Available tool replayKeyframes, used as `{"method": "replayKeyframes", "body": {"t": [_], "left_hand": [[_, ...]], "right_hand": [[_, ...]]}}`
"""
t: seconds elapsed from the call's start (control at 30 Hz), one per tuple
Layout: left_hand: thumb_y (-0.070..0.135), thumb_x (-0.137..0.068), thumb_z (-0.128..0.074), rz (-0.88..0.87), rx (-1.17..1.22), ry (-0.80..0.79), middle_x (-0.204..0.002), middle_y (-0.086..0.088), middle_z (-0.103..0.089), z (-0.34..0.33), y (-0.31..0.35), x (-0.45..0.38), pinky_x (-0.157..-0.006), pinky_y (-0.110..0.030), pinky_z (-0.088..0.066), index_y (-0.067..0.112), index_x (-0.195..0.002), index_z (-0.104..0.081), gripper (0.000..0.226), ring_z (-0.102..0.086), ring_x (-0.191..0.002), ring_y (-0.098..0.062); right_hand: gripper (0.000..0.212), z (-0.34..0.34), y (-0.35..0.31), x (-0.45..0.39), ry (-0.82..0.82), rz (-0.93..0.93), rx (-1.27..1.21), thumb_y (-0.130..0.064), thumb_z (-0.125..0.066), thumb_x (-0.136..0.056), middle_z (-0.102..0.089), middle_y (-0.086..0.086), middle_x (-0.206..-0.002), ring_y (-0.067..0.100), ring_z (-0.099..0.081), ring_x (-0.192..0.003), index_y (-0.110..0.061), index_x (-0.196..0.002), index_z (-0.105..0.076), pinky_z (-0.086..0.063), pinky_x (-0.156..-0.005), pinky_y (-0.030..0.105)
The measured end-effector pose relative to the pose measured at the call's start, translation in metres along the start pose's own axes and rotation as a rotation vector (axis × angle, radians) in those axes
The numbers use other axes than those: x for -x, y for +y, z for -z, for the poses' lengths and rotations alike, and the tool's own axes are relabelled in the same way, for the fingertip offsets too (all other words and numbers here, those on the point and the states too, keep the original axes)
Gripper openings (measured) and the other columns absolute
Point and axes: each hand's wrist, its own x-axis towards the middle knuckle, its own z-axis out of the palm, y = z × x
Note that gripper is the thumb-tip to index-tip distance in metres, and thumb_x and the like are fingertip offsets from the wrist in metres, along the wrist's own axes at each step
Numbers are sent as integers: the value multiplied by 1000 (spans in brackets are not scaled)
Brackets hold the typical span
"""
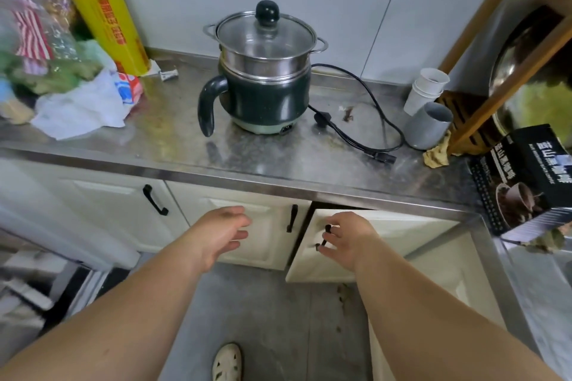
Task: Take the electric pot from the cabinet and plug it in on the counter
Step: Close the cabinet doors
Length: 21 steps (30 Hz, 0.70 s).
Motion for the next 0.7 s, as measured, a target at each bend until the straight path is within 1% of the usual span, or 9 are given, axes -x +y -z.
{"method": "replayKeyframes", "body": {"t": [0.13,0.2,0.27,0.33,0.43,0.5,0.57,0.63,0.7], "left_hand": [[14,-88,-58,-18,-5,-20,-123,-2,-59,11,21,-10,-91,-32,-49,17,-127,-55,39,-65,-101,-20],[13,-88,-59,-23,-24,-36,-119,-2,-62,16,30,-15,-93,-33,-50,16,-116,-61,28,-66,-100,-20],[12,-87,-60,-26,-55,-67,-114,-3,-65,21,38,-19,-94,-33,-51,16,-100,-65,14,-67,-99,-20],[12,-88,-60,-27,-73,-83,-109,-4,-68,24,43,-23,-94,-34,-50,15,-96,-65,10,-67,-98,-21],[15,-91,-56,-42,-78,-103,-102,-6,-71,25,56,-28,-90,-34,-52,10,-102,-65,15,-67,-96,-21],[14,-92,-54,-71,-79,-111,-96,-6,-72,25,69,-29,-84,-32,-53,8,-100,-65,14,-68,-90,-21],[12,-92,-54,-121,-62,-93,-90,-7,-70,24,83,-28,-78,-31,-52,6,-96,-64,12,-66,-81,-21],[10,-91,-54,-175,-6,-23,-85,-9,-67,26,99,-28,-73,-32,-53,8,-88,-63,9,-61,-72,-21],[8,-88,-54,-231,27,86,-78,-11,-63,32,112,-27,-68,-33,-52,10,-79,-61,12,-57,-66,-21]], "right_hand": [[40,-18,-12,-11,-10,51,-1,5,-42,-91,-41,18,-146,28,-42,-134,3,-131,-45,-45,-99,48],[36,-25,-14,-17,21,34,-70,5,-42,-89,-44,17,-143,26,-45,-132,3,-124,-48,-51,-92,45],[35,-29,-16,-18,29,15,-170,6,-40,-89,-44,17,-141,26,-46,-131,3,-123,-50,-46,-97,49],[31,-30,-16,-17,25,2,-172,5,-40,-90,-44,16,-141,28,-48,-129,1,-118,-52,-44,-99,50],[12,-28,-23,-14,91,-48,-31,-5,-46,-88,-58,13,-126,27,-61,-107,-6,-92,-58,-51,-82,46],[11,-27,-34,-6,134,-45,158,-15,-51,-88,-66,12,-114,26,-66,-89,-9,-91,-59,-51,-70,37],[19,-28,-47,7,132,-14,329,-21,-52,-87,-72,13,-100,24,-66,-72,-9,-99,-61,-47,-62,29],[22,-30,-62,19,143,34,405,-21,-53,-86,-72,12,-84,23,-62,-62,-8,-101,-61,-42,-57,25],[17,-31,-77,28,178,108,397,-18,-53,-86,-69,9,-75,22,-59,-58,-8,-99,-60,-40,-55,24]]}}
